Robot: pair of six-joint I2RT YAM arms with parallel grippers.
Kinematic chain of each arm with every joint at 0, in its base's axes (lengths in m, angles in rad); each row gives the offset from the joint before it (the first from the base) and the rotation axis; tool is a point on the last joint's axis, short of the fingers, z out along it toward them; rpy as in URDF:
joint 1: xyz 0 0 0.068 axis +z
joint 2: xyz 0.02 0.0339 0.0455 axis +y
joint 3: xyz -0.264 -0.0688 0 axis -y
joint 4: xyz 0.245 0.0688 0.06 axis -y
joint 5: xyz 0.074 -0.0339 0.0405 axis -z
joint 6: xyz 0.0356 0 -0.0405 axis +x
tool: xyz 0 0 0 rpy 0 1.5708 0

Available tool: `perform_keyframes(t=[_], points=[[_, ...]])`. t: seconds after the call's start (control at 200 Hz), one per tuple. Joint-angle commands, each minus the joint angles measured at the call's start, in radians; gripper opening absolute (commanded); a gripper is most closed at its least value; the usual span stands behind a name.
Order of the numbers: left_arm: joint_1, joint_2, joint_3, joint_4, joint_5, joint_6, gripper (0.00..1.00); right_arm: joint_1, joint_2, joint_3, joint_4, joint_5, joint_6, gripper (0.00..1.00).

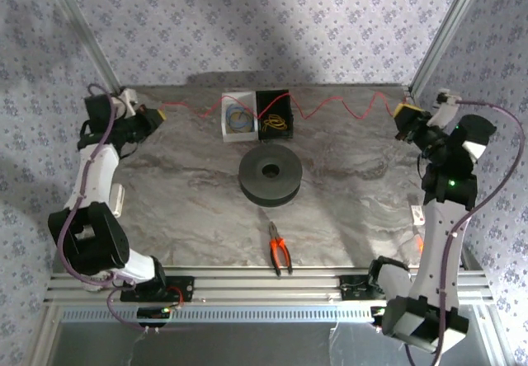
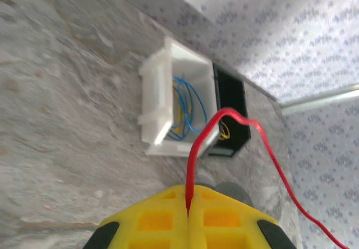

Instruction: Wrap the cables

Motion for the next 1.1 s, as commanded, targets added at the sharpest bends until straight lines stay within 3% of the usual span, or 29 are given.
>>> perform_keyframes(t=[0.0, 0.23, 0.535, 0.784, 0.889, 0.989, 1.094], points=[[0.118, -0.041, 0.024, -0.041, -0.033, 0.002, 0.0, -0.101, 0.024, -0.012, 0.093, -0.036, 0.144, 0.0], [0.3, -0.079, 0.009, -0.029, -0.008, -0.027, 0.0, -0.275, 0.119, -0.012, 0.216, -0.113, 0.334, 0.0], [0.442, -0.082, 0.007, -0.009, 0.025, -0.048, 0.0, -0.425, 0.179, -0.036, 0.31, -0.115, 0.499, 0.0], [0.484, -0.082, 0.012, -0.005, 0.043, -0.05, 0.0, -0.444, 0.228, -0.032, 0.363, -0.111, 0.567, 0.0], [0.418, -0.101, 0.024, -0.054, 0.024, -0.002, 0.0, -0.354, 0.207, 0.008, 0.259, -0.076, 0.472, 0.0], [0.229, -0.129, 0.067, -0.183, -0.107, 0.127, 0.0, -0.199, 0.185, 0.062, 0.133, -0.003, 0.339, 0.0], [0.043, -0.156, 0.068, -0.21, -0.193, 0.158, 0.0, -0.02, 0.191, 0.106, -0.005, 0.114, 0.189, 0.0]])
